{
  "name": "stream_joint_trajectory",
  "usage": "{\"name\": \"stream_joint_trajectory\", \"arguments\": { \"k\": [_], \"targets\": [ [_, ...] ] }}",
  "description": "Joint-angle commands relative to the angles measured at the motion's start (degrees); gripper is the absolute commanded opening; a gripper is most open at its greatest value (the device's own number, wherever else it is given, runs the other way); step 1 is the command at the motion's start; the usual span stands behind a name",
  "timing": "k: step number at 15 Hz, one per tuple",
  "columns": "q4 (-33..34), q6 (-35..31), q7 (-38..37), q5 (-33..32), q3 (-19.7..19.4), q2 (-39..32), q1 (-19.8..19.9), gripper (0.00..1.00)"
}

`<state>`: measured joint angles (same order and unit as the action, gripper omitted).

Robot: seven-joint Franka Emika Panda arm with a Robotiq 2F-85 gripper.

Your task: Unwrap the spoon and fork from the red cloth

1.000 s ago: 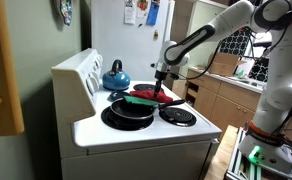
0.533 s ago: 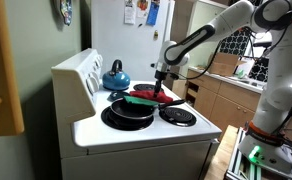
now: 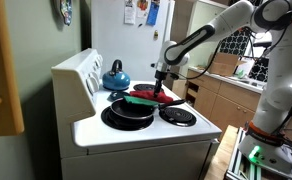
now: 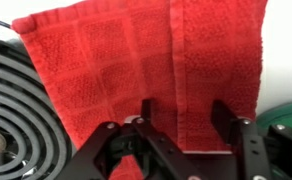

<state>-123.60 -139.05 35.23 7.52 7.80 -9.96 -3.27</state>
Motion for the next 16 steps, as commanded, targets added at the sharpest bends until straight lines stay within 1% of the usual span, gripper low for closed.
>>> {"name": "stream_joint_trajectory", "arguments": {
  "k": [1,2,5,6,12,14,15,16],
  "targets": [
    [-0.4,1.0,2.1,1.6,0.7,0.3,0.8,0.34],
    [-0.4,1.1,2.1,1.6,0.8,0.3,0.8,0.23],
    [-0.4,1.4,2.2,1.7,0.8,0.2,0.8,0.02],
    [-0.4,1.5,2.3,1.7,0.8,0.2,0.8,0.00],
    [-0.4,3.5,3.9,3.5,1.8,1.0,0.5,0.00],
    [-0.4,4.4,3.3,2.5,1.8,1.4,0.1,0.00],
    [-0.6,4.4,2.3,1.4,1.5,1.7,0.0,0.26],
    [-0.7,4.4,2.5,1.6,1.5,1.8,0.0,0.27]
  ]
}}
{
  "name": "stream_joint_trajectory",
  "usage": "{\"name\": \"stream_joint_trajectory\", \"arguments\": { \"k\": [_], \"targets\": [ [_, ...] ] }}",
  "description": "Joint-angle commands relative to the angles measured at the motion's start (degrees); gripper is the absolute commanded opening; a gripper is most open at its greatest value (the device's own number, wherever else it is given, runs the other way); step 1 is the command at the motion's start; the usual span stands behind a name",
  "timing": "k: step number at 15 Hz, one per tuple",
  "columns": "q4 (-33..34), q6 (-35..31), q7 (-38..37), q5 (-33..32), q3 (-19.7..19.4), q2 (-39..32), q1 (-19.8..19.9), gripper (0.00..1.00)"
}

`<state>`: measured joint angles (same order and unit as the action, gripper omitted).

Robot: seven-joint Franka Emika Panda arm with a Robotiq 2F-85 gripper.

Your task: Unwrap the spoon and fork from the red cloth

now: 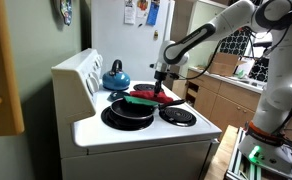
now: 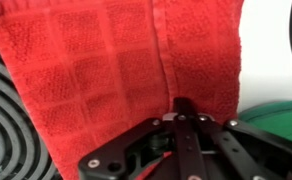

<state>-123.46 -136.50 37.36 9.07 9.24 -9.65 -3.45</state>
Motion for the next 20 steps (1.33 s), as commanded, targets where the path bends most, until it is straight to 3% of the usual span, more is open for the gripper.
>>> {"name": "stream_joint_trajectory", "arguments": {
  "k": [1,9,10,12,13,14,20],
  "targets": [
    [-1.0,1.7,0.0,-0.3,-0.2,1.7,0.2,0.33],
    [-0.7,2.0,2.4,1.9,-0.1,0.6,0.9,0.93],
    [-0.7,2.3,2.7,2.3,-0.1,0.6,1.0,0.90],
    [-0.6,3.1,4.3,3.8,0.2,0.5,1.1,0.93],
    [-0.5,3.6,4.8,4.3,0.3,0.4,1.0,0.76],
    [-0.5,3.9,5.4,4.8,0.3,0.4,1.0,0.64],
    [-0.5,5.4,6.5,6.1,0.1,0.7,0.9,0.18]
  ]
}}
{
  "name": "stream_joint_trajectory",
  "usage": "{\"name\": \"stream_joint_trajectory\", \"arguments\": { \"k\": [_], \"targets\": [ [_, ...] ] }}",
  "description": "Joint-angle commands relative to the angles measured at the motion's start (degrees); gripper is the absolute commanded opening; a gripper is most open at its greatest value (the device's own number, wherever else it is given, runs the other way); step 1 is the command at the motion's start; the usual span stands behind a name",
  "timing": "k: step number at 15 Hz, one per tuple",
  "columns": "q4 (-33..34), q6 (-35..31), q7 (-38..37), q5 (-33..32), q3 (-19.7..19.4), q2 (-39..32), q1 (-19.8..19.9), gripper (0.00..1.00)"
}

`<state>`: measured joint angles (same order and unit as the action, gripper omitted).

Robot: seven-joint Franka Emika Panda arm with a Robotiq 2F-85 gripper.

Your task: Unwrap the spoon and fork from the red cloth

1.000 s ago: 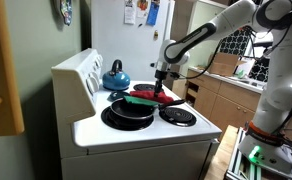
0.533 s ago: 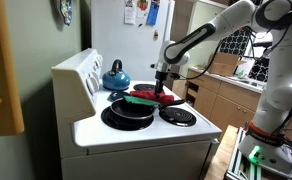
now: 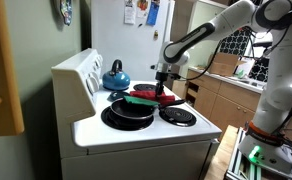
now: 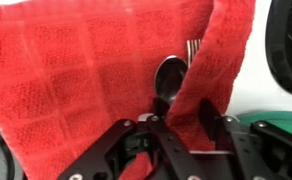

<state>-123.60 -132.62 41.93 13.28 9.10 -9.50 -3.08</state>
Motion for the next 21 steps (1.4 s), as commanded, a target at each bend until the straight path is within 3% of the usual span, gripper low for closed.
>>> {"name": "stream_joint_trajectory", "arguments": {
  "k": [1,2,5,7,9,17,21],
  "targets": [
    [-0.4,1.5,1.7,1.7,0.4,0.7,0.3,0.12],
    [-0.5,1.7,1.2,1.2,0.5,1.1,0.0,0.03],
    [-0.4,1.9,0.3,0.0,1.1,2.5,-1.2,0.01],
    [-0.3,2.3,0.2,-0.3,1.7,2.9,-2.1,0.12],
    [0.0,3.9,-0.1,-0.8,2.3,3.0,-3.0,0.38],
    [0.1,10.0,-2.7,-3.3,3.2,5.0,-5.7,0.99],
    [-0.8,9.8,-7.4,-11.6,3.6,8.5,-7.9,1.00]
  ]
}}
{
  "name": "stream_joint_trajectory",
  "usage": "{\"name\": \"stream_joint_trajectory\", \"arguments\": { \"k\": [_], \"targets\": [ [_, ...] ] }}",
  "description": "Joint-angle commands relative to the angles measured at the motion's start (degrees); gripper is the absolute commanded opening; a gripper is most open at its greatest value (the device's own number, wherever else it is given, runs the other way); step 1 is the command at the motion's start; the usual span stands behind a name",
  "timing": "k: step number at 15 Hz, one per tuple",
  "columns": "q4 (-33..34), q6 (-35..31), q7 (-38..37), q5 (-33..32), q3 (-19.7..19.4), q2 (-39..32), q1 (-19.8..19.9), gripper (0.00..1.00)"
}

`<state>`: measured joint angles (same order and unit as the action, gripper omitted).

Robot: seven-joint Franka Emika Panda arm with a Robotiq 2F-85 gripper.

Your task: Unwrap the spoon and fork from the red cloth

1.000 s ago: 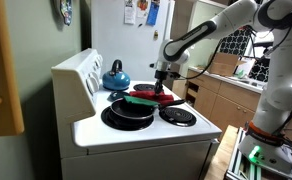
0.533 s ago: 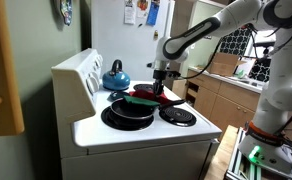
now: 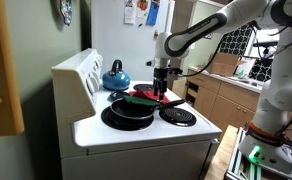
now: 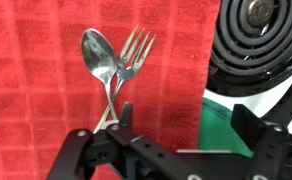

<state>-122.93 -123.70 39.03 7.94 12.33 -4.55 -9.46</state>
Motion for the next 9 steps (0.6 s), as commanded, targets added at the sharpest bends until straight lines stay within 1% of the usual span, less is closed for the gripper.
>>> {"name": "stream_joint_trajectory", "arguments": {
  "k": [1,5,9],
  "targets": [
    [-1.7,1.1,-6.3,-9.3,0.7,4.6,-2.1,1.00],
    [-1.9,4.7,-15.0,-20.6,2.0,8.5,-4.2,1.00],
    [-1.9,8.5,-26.7,-31.3,3.9,12.3,-5.3,1.00]
  ]
}}
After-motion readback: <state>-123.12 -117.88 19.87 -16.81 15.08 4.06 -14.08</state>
